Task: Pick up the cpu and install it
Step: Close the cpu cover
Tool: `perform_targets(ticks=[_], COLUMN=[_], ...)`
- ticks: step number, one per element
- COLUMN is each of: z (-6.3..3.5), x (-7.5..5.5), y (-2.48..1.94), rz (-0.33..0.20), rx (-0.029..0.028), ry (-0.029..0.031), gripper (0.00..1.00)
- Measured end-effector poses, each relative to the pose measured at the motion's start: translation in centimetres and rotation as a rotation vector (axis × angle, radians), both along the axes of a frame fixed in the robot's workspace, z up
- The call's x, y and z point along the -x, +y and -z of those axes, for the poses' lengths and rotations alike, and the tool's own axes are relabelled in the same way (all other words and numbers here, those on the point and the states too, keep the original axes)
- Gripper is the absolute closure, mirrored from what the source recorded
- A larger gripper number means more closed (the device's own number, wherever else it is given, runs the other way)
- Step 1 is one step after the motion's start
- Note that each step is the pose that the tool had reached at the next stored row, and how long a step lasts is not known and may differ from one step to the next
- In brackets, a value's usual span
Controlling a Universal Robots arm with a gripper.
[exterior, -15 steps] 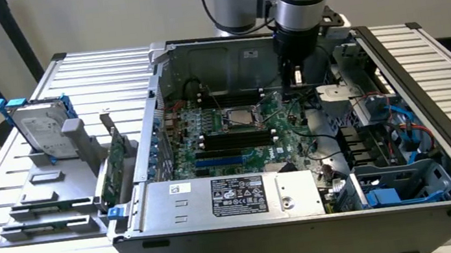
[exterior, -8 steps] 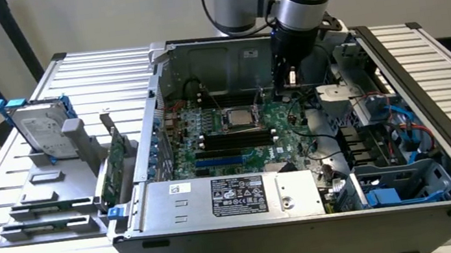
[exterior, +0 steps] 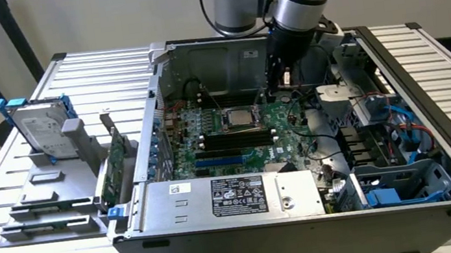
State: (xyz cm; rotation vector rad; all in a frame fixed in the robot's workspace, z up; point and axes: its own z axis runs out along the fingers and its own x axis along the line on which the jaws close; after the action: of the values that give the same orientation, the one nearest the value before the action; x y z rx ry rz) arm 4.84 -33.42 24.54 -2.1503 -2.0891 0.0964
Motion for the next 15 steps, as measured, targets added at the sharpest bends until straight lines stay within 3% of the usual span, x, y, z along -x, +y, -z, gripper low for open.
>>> perform_targets(ticks=[2, 7, 10, 12, 15], z=[0.0, 0.02, 0.06, 0.11, 0.23], x=[0.3, 1.0, 1.6, 1.9, 2.6], y=[0.0, -0.04, -0.11, -0.19, -0.32], rz=[0.0, 0.0, 0.0, 0.0, -0.001], rx=[0.0006, 0.0004, 0.0006, 0.0006, 0.0006], ry=[0.014, 0.0598, 0.0822, 0.0924, 0.1023], gripper=[0.89, 0.89, 0.89, 0.89, 0.89])
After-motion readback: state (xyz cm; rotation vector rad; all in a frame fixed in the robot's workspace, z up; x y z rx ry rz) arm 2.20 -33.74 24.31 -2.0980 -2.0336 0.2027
